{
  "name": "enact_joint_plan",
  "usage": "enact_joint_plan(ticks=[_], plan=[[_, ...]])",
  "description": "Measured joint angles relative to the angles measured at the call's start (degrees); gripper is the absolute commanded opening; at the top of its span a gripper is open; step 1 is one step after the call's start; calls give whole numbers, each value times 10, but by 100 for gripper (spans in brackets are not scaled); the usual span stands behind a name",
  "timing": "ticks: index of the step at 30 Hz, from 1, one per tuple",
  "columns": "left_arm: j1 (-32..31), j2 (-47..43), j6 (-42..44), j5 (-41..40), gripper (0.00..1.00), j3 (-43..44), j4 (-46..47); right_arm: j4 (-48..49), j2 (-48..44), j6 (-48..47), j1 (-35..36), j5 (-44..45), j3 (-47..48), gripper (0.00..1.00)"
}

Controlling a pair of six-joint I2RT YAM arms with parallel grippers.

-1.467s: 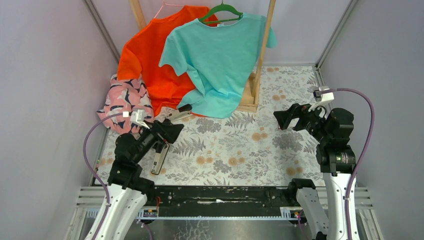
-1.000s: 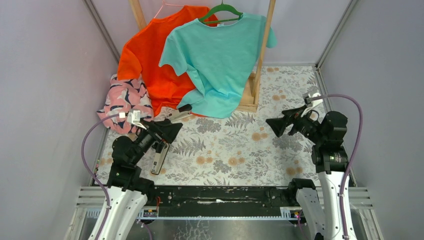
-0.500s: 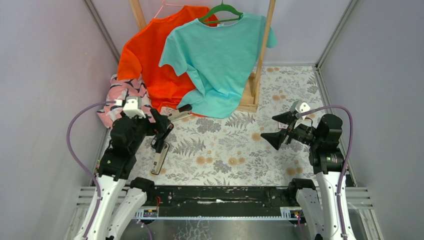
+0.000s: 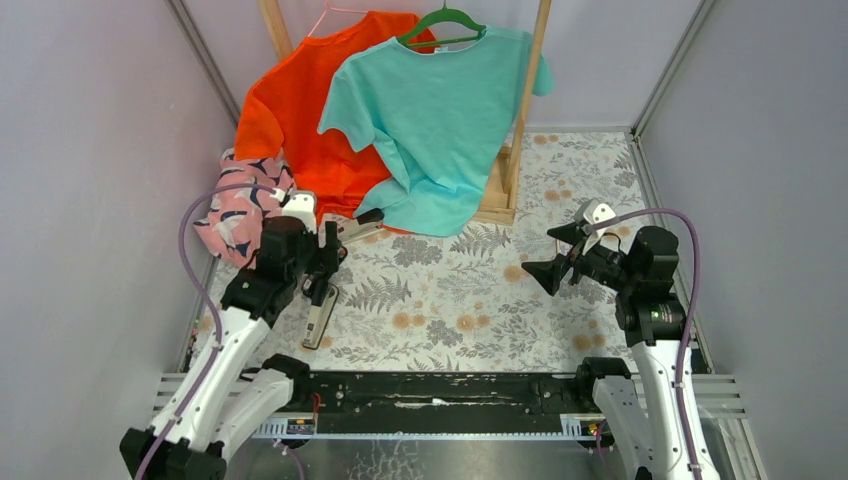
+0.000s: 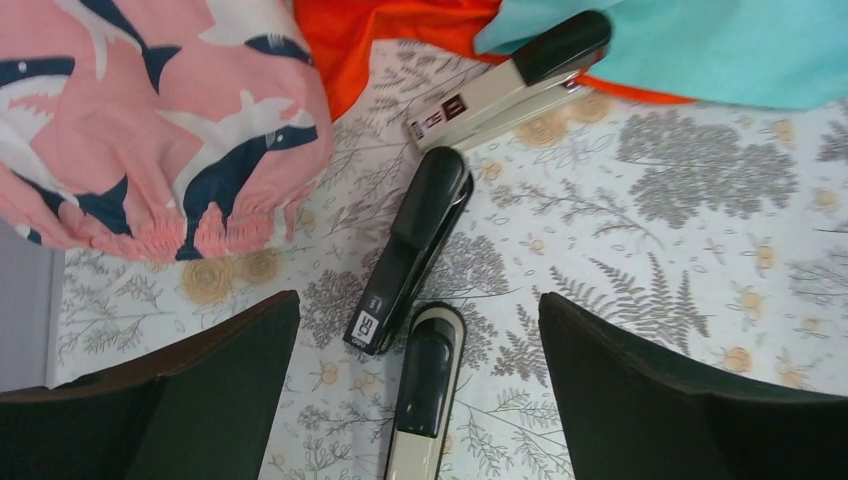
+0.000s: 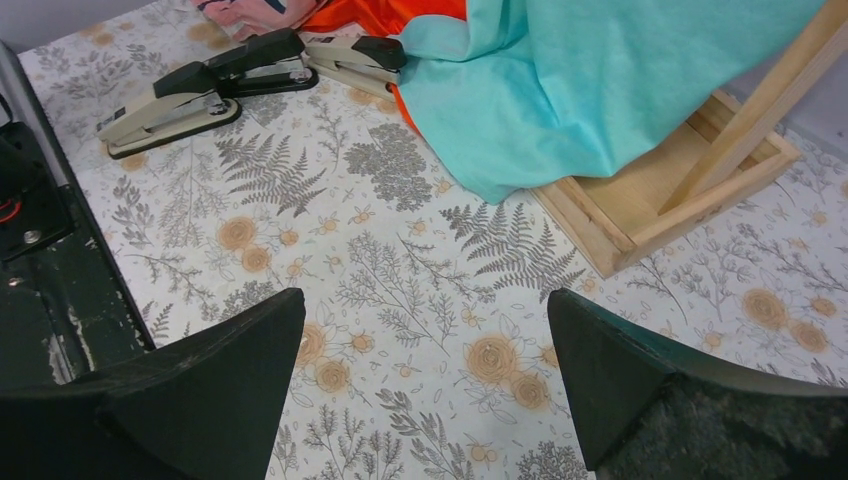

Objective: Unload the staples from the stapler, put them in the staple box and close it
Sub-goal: Pick up the stapler from the center of the board.

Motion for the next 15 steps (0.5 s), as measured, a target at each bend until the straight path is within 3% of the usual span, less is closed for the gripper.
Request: enact_joint_plan(ticks=[8, 15], plan=[[0, 88, 24, -48, 100, 23, -15, 1, -1, 0, 4, 35, -1, 99], [-3, 124, 101, -21, 84, 70, -5, 1, 0, 0, 8, 43, -1, 99]])
